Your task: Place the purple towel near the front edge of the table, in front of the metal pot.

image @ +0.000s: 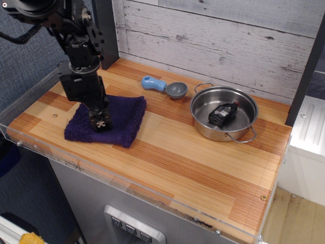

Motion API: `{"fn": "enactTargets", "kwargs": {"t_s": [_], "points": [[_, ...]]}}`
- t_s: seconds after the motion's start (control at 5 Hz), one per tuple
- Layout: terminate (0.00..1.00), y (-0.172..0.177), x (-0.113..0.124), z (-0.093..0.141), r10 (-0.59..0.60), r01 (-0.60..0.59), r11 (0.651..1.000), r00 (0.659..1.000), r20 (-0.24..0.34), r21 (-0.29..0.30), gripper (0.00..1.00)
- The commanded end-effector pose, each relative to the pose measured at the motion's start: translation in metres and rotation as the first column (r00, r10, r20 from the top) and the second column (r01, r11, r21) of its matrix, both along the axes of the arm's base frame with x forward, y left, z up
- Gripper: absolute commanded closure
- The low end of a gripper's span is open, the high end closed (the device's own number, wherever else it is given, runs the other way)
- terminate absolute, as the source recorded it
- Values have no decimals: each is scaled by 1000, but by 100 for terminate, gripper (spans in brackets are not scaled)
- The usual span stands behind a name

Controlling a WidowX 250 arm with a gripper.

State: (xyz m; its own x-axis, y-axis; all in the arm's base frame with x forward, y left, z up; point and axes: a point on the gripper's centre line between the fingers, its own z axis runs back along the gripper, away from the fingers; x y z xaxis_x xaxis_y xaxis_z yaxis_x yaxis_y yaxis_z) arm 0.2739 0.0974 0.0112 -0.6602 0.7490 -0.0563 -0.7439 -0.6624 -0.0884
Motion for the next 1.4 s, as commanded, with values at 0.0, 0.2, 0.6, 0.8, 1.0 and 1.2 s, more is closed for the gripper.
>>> {"fn": "enactTargets", "kwargs": {"t_s": [0.0, 0.2, 0.6, 0.8, 1.0, 1.2], "points": [[0, -44, -9, -11, -83, 81, 996, 996, -43, -39, 0], [0, -68, -16, -8, -137, 135, 990, 990, -41, -48, 0], [0, -108, -42, -4, -221, 218, 974, 974, -49, -55, 0], [0, -127, -54, -3, -259, 255, 965, 965, -47, -65, 0], [0, -136, -57, -3, -277, 273, 959, 960, -47, -74, 0], [0, -133, -55, -4, -271, 268, 961, 961, -45, -65, 0]]}}
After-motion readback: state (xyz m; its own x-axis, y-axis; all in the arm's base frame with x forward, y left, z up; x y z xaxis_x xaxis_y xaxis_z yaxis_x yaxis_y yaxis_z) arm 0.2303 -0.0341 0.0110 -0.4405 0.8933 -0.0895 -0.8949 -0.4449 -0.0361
